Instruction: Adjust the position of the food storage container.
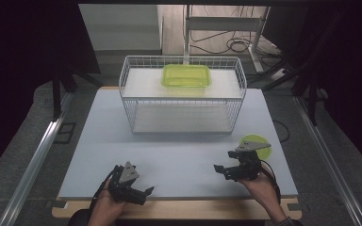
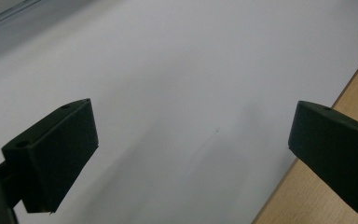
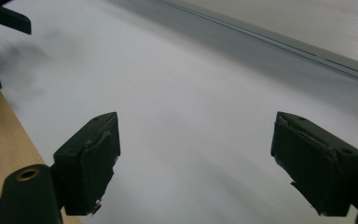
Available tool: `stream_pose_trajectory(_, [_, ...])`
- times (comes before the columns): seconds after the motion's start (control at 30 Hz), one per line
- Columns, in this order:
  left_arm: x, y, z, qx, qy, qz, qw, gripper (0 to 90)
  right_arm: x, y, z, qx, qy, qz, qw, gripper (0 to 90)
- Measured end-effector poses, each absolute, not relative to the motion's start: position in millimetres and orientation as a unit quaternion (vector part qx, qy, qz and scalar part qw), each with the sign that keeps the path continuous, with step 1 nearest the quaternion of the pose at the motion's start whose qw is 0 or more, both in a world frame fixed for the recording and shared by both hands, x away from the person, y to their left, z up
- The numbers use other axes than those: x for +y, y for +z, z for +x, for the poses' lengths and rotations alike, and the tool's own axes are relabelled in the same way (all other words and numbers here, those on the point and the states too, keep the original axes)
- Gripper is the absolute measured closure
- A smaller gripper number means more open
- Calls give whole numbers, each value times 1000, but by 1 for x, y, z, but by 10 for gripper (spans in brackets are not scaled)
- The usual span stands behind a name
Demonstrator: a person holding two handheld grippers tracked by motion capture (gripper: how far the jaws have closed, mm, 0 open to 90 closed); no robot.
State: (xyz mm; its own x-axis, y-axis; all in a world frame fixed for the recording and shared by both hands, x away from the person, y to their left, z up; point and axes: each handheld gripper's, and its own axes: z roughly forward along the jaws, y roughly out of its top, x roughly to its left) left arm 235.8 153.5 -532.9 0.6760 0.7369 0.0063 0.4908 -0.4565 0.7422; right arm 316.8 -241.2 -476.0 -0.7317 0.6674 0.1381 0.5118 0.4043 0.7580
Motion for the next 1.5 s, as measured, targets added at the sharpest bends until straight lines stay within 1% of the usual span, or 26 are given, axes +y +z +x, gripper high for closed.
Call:
stream_pose_trajectory(0.1, [154, -533, 236, 367, 165, 838, 370, 13, -240, -473, 316, 834, 415, 350, 96, 101])
stream_pose_trajectory(0.17, [153, -533, 236, 365, 164, 838, 370, 13, -242, -471, 317, 831, 416, 353, 105, 106])
stream_pose_trajectory(0.2, [153, -533, 236, 365, 165, 839, 369, 13, -243, -469, 317, 830, 415, 357, 108, 134])
stream_pose_trajectory(0.3, [153, -533, 236, 366, 165, 839, 368, 13, -252, -462, 318, 822, 410, 373, 130, 341])
stream_pose_trajectory(0.33, [153, -533, 236, 366, 164, 839, 368, 13, -258, -458, 319, 818, 412, 381, 129, 438])
stream_pose_trajectory(0.43, [153, -534, 236, 366, 163, 839, 368, 13, -271, -451, 323, 812, 404, 396, 142, 606])
stream_pose_trajectory(0.5, [152, -534, 236, 364, 163, 841, 365, 13, -281, -446, 327, 807, 410, 402, 139, 686])
stream_pose_trajectory(0.53, [152, -534, 236, 364, 163, 842, 364, 13, -287, -444, 330, 807, 405, 404, 146, 733])
stream_pose_trajectory(0.67, [152, -534, 236, 363, 162, 843, 363, 13, -303, -443, 339, 807, 385, 413, 171, 845])
stream_pose_trajectory(0.7, [152, -534, 236, 363, 162, 843, 363, 13, -310, -443, 343, 804, 383, 421, 176, 862])
stream_pose_trajectory(0.8, [152, -535, 237, 364, 163, 843, 361, 14, -322, -443, 351, 792, 380, 441, 187, 891])
stream_pose_trajectory(1.07, [152, -535, 237, 366, 163, 842, 361, 14, -346, -443, 370, 763, 382, 478, 212, 893])
stream_pose_trajectory(1.33, [152, -535, 237, 368, 163, 842, 359, 15, -368, -452, 377, 745, 366, 503, 239, 892])
stream_pose_trajectory(1.5, [152, -535, 237, 368, 161, 844, 357, 15, -375, -461, 380, 747, 349, 511, 244, 891])
